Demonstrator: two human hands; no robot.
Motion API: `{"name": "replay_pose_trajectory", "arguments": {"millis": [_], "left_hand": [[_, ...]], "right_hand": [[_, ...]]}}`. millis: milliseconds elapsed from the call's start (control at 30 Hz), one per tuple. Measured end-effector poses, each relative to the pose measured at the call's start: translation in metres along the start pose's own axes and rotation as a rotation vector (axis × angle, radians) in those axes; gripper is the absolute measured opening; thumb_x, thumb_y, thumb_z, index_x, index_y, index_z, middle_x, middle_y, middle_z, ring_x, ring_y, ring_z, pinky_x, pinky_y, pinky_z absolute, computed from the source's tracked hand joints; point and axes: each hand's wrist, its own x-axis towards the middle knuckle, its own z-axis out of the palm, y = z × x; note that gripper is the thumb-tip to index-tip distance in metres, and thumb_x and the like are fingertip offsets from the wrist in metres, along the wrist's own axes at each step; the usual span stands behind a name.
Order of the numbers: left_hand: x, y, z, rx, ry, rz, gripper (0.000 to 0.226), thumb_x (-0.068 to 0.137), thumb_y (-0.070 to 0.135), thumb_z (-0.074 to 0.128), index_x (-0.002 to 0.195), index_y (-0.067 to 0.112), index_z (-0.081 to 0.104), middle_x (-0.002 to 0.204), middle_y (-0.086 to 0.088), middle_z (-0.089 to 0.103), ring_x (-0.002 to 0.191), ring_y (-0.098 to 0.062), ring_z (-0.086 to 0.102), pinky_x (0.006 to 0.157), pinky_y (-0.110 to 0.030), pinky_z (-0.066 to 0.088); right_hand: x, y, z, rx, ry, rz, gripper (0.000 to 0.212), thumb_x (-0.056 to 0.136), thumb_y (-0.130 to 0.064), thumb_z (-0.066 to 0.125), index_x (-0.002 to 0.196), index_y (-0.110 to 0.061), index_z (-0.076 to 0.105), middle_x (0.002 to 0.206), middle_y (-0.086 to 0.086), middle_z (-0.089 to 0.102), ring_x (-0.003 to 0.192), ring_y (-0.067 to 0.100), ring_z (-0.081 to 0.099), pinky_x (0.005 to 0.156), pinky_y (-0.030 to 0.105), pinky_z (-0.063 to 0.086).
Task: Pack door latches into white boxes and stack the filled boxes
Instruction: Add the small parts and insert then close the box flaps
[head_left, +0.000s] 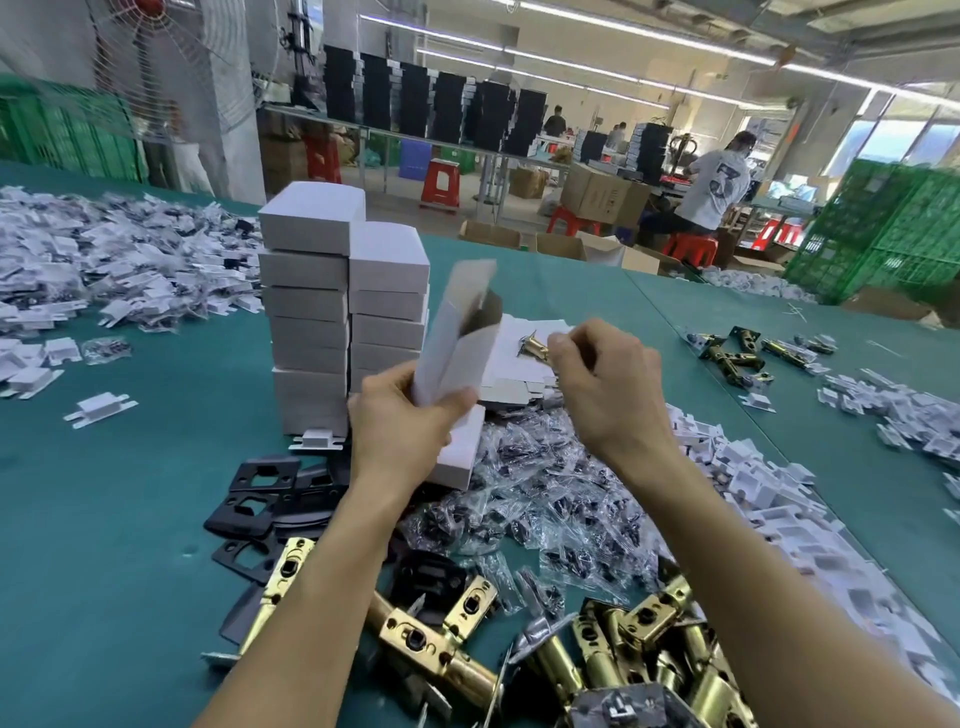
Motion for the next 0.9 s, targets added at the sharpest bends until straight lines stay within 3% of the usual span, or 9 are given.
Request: {"name": "replay_pose_trajectory", "arguments": {"millis": [67,133,233,333,433,533,633,767,900], "left_hand": [[0.003,0.007,-0.007,-0.031,0.057,0.037,0.023,0.072,0.026,0.090,0.077,0.039,0.072,0.070,0.013,0.073,0.060,-0.014,0.071,0.056,-0.043,0.063],[0.006,0.012,-0.013,-0.032,0.117,0.094,0.022,0.073,0.029,0.089,0.072,0.038,0.069,0.070,0.016,0.073,0.057,-0.010,0.070,0.055,-0.043,0.062],[0.010,0.014,-0.023,-0.047,0.189,0.094,0.020,0.072,0.031,0.089,0.072,0.035,0.069,0.071,0.013,0.073,0.061,-0.011,0.071,0.054,-0.043,0.062],[0.015,0.011,-0.031,-0.069,0.237,0.049,0.019,0.071,0.030,0.090,0.081,0.030,0.073,0.078,0.010,0.075,0.066,-0.012,0.072,0.054,-0.039,0.062],[0.017,0.011,-0.033,-0.063,0.237,0.050,0.021,0.071,0.029,0.090,0.083,0.029,0.073,0.080,0.008,0.075,0.068,-0.014,0.073,0.052,-0.036,0.061],[0.015,0.011,-0.031,-0.073,0.185,0.052,0.021,0.070,0.030,0.090,0.077,0.034,0.071,0.077,0.010,0.075,0.067,-0.012,0.072,0.052,-0.032,0.060],[0.014,0.011,-0.027,-0.087,0.138,0.046,0.021,0.070,0.028,0.091,0.078,0.034,0.072,0.079,0.006,0.075,0.071,-0.018,0.073,0.053,-0.031,0.060],[0.012,0.014,-0.024,-0.124,0.078,0.036,0.023,0.070,0.023,0.091,0.081,0.033,0.074,0.078,0.008,0.075,0.072,-0.020,0.073,0.050,-0.029,0.058],[0.010,0.017,-0.023,-0.171,0.023,0.045,0.025,0.071,0.016,0.090,0.084,0.031,0.075,0.079,0.007,0.076,0.070,-0.017,0.072,0.050,-0.029,0.057]], "right_hand": [[-0.008,0.005,0.012,-0.040,-0.146,0.039,0.030,0.097,-0.033,0.051,0.071,-0.018,0.053,0.066,-0.001,0.060,0.065,0.024,0.057,0.062,0.044,0.050],[-0.020,0.004,0.027,-0.113,-0.412,-0.001,0.024,0.096,-0.033,0.054,0.080,-0.017,0.059,0.077,0.002,0.065,0.072,0.023,0.061,0.070,0.045,0.054],[-0.040,-0.008,0.051,-0.188,-0.673,-0.217,0.014,0.093,-0.027,0.059,0.098,-0.017,0.068,0.096,0.003,0.067,0.093,0.022,0.063,0.081,0.043,0.054],[-0.050,-0.021,0.077,-0.331,-0.672,-0.539,0.024,0.090,-0.025,0.061,0.113,-0.020,0.067,0.108,0.005,0.059,0.105,0.027,0.052,0.082,0.041,0.048],[-0.060,-0.032,0.097,-0.468,-0.711,-0.649,0.034,0.090,-0.034,0.061,0.120,-0.019,0.065,0.113,0.005,0.061,0.108,0.027,0.050,0.082,0.037,0.042],[-0.073,-0.034,0.109,-0.516,-0.726,-0.597,0.023,0.091,-0.025,0.060,0.108,-0.012,0.067,0.108,0.010,0.067,0.108,0.033,0.057,0.083,0.038,0.044],[-0.078,-0.031,0.112,-0.461,-0.694,-0.538,0.015,0.088,-0.012,0.060,0.102,-0.009,0.064,0.098,0.014,0.068,0.098,0.036,0.061,0.072,0.037,0.039],[-0.076,-0.030,0.108,-0.421,-0.635,-0.530,0.005,0.090,-0.012,0.053,0.092,-0.009,0.056,0.087,0.017,0.066,0.083,0.039,0.061,0.062,0.036,0.034],[-0.059,-0.027,0.089,-0.182,-0.601,-0.215,0.023,0.090,-0.011,0.046,0.107,-0.016,0.062,0.095,0.018,0.066,0.091,0.039,0.061,0.067,0.039,0.045]]}}
